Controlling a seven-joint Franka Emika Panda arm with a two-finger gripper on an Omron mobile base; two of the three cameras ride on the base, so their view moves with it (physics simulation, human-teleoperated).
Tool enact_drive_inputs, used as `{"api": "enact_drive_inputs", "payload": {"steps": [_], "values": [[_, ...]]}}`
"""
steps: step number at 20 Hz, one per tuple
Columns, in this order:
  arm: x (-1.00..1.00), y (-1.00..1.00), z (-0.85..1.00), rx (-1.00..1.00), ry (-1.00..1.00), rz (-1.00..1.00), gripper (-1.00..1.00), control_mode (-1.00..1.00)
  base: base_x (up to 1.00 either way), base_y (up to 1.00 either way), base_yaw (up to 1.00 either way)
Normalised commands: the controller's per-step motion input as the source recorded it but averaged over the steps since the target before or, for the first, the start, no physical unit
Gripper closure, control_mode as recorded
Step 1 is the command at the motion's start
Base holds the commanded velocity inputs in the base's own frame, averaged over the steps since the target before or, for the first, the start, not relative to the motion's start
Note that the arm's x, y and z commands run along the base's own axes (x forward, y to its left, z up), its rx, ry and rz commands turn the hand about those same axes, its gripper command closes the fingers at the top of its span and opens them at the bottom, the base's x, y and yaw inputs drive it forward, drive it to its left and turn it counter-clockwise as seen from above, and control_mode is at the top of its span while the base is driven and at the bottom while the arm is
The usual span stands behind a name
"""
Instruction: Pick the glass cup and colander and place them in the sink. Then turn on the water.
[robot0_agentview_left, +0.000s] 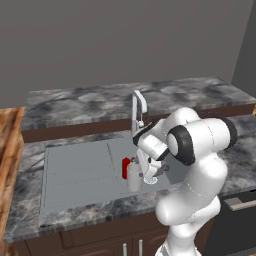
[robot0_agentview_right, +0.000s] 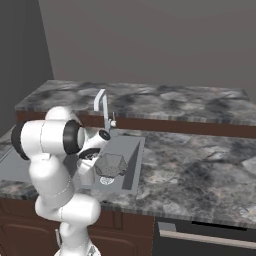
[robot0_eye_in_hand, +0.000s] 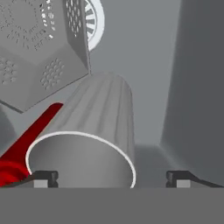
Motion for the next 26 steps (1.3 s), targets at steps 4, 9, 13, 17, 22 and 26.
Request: {"api": "enact_drive_inputs", "payload": {"steps": [4,9,13,17,22,26], "values": [[0.00,-0.12,0.67,0.05,-0.12,0.00,-1.00,-1.00,0.00,0.00,0.00],[-0.17,-0.27,0.61,0.11,-0.02,0.00,-1.00,-1.00,0.00,0.00,0.00],[-0.50,-0.23,0.52,0.11,0.05,0.00,-1.00,-1.00,0.00,0.00,0.00],[-0.48,-0.23,0.53,0.01,-0.02,0.00,-1.00,-1.00,0.00,0.00,0.00],[-0.37,-0.24,0.56,-0.03,-0.03,0.00,-1.00,-1.00,0.00,0.00,0.00],[-0.22,-0.37,0.42,-0.12,-0.07,0.01,-1.00,-1.00,0.00,0.00,0.00]]}}
